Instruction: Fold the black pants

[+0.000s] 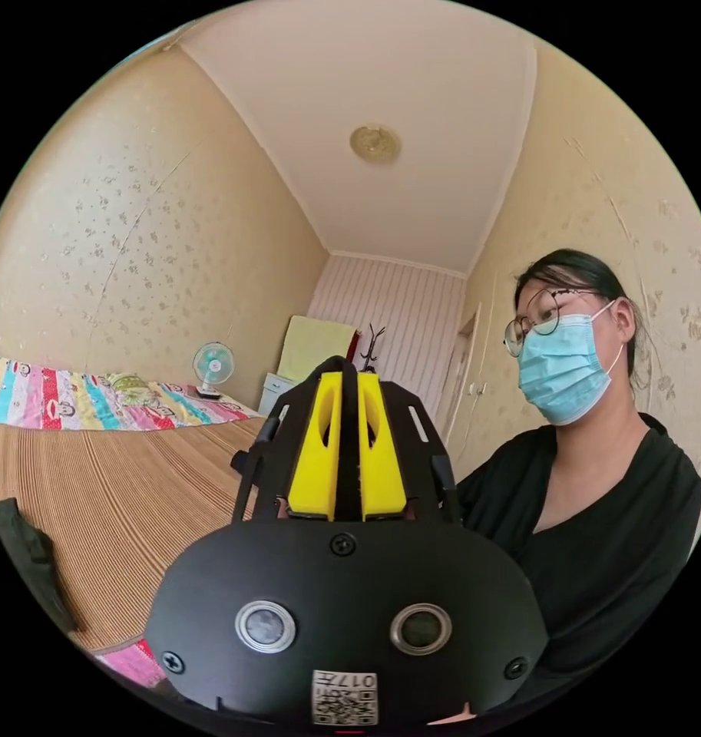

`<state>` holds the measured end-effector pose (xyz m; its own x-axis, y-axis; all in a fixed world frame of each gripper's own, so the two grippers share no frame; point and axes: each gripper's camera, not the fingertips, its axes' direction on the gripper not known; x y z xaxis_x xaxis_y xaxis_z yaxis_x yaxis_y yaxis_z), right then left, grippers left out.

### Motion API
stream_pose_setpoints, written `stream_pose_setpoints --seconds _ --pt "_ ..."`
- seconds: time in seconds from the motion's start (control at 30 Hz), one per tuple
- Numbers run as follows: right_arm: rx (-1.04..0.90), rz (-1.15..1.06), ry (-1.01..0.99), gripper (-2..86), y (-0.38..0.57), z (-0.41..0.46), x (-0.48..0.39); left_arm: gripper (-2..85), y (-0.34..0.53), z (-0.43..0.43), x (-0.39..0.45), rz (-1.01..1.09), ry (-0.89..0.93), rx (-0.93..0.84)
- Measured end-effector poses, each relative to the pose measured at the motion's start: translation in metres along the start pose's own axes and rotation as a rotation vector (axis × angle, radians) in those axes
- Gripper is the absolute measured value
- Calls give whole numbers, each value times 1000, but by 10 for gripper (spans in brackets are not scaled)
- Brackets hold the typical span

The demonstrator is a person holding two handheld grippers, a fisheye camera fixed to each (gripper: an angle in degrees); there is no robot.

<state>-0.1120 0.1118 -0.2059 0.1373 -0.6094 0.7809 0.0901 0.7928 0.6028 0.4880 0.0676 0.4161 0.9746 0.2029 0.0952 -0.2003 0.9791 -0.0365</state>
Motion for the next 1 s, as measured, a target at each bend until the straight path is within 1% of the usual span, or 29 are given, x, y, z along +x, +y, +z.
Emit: stream_pose_setpoints --seconds 0.03,0.1,0.17,0.2,0.23,0.27,0.3,0.33,0.37,0.4,0.43,0.5,0.57,0.6,0.63,0.67,0.7,0.73,0.77,0.83,0.87,0.9,1.0 --pt "3 -53 14 8 -13 0 -18 40 -14 8 10 44 25 13" --pt "1 -117 72 9 -33 0 -38 40 -34 23 12 86 18 20" --pt "-22 -118 252 9 -58 5 -42 40 -53 44 -11 64 -48 -7" --pt "-32 -97 299 9 -65 6 -36 40 -65 64 -41 34 -121 -60" --pt "-61 -39 384 10 -78 8 -16 40 -74 88 -88 -27 -188 -136" --pt "-100 33 478 10 -91 12 13 40 -77 100 -119 -77 -201 -172" --pt "-119 69 525 10 -97 14 29 38 -78 123 -186 -203 -182 -224" --pt "-159 133 610 10 -107 19 67 36 -74 139 -252 -335 -140 -234" --pt "-181 181 675 10 -116 24 102 36 -72 146 -283 -391 -127 -228" --pt "-184 199 697 10 -120 25 119 35 -68 158 -335 -467 -127 -223" --pt "-191 210 735 10 -129 29 148 35 -66 169 -377 -493 -160 -232" --pt "-218 203 799 10 -139 36 182 36 -61 181 -422 -519 -196 -246" --pt "-291 227 903 11 -143 49 215 36 -51 194 -452 -527 -227 -276" --pt "-310 237 923 11 -142 52 222 36 -40 201 -465 -504 -273 -310" --pt "-357 255 950 11 -137 57 235 37 -21 209 -481 -513 -338 -372" --pt "-432 291 967 12 -124 63 252 38 -8 213 -490 -528 -367 -409" --pt "-471 305 975 12 -114 66 260 39 24 218 -505 -545 -401 -465" --pt "-537 319 997 13 -92 70 275 39 60 222 -518 -555 -407 -513" --pt "-587 330 1005 14 -67 70 286 39 79 223 -523 -565 -404 -532" --pt "-634 392 985 16 -27 62 298 40 164 216 -534 -628 -382 -598" --pt "-645 448 948 17 0 54 300 40 186 211 -532 -638 -372 -602" --pt "-646 471 930 18 13 50 299 40 229 199 -523 -657 -351 -605" --pt "-601 535 831 21 79 24 275 39 326 159 -486 -712 -287 -577"
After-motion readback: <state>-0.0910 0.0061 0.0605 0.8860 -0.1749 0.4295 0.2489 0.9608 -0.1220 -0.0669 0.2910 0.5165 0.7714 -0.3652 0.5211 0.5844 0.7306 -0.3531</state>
